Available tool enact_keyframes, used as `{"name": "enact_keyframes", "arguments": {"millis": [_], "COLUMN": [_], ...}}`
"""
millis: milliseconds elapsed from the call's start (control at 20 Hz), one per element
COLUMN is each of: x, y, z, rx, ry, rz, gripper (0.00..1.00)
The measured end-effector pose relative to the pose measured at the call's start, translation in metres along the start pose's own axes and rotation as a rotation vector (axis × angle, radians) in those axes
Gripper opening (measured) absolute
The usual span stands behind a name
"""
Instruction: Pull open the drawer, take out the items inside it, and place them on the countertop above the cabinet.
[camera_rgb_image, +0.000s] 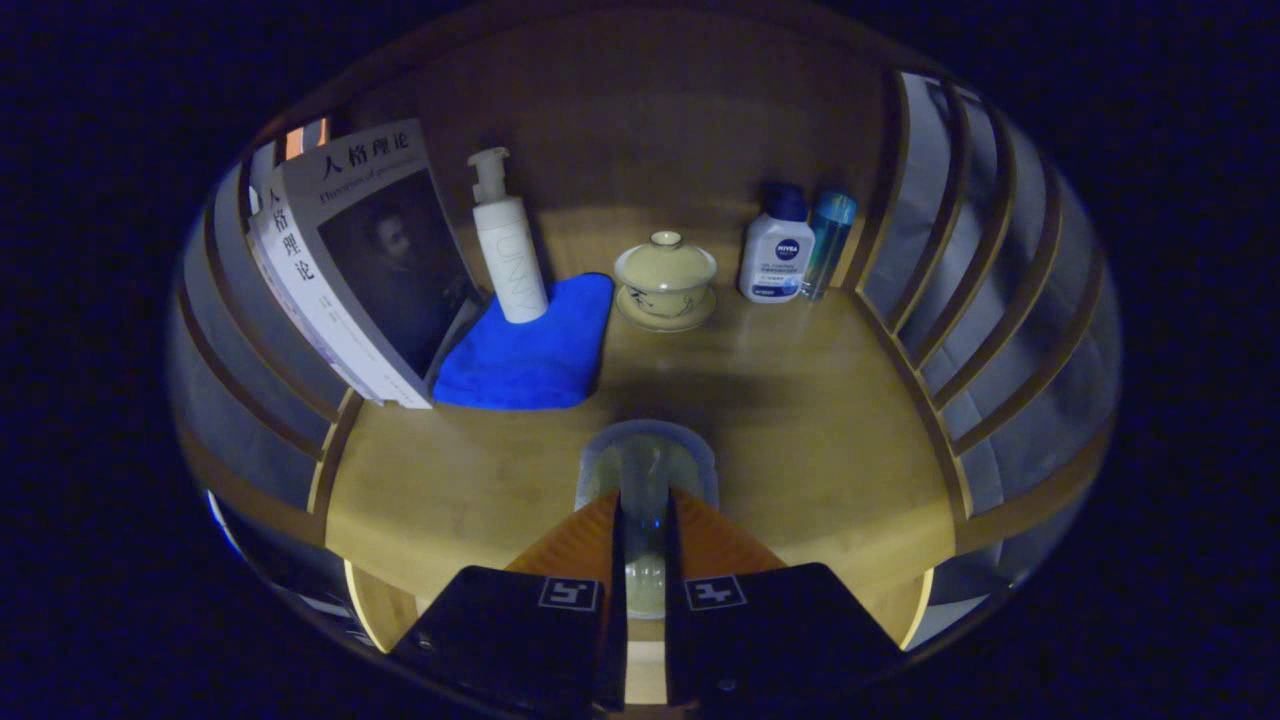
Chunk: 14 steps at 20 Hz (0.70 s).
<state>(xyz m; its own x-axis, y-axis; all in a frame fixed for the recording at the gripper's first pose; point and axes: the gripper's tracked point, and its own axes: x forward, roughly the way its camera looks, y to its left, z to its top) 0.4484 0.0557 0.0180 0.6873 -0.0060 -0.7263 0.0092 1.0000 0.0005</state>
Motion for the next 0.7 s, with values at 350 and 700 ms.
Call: {"name": "enact_keyframes", "arguments": {"millis": [350, 700], "x": [0.010, -0.006], "y": [0.002, 0.000], "z": [0.002, 0.016], "rx": [-0.017, -0.006], "ry": [-0.034, -0.147], "rz": [-0.019, -0.018], "gripper": [0.23, 0.56]}}
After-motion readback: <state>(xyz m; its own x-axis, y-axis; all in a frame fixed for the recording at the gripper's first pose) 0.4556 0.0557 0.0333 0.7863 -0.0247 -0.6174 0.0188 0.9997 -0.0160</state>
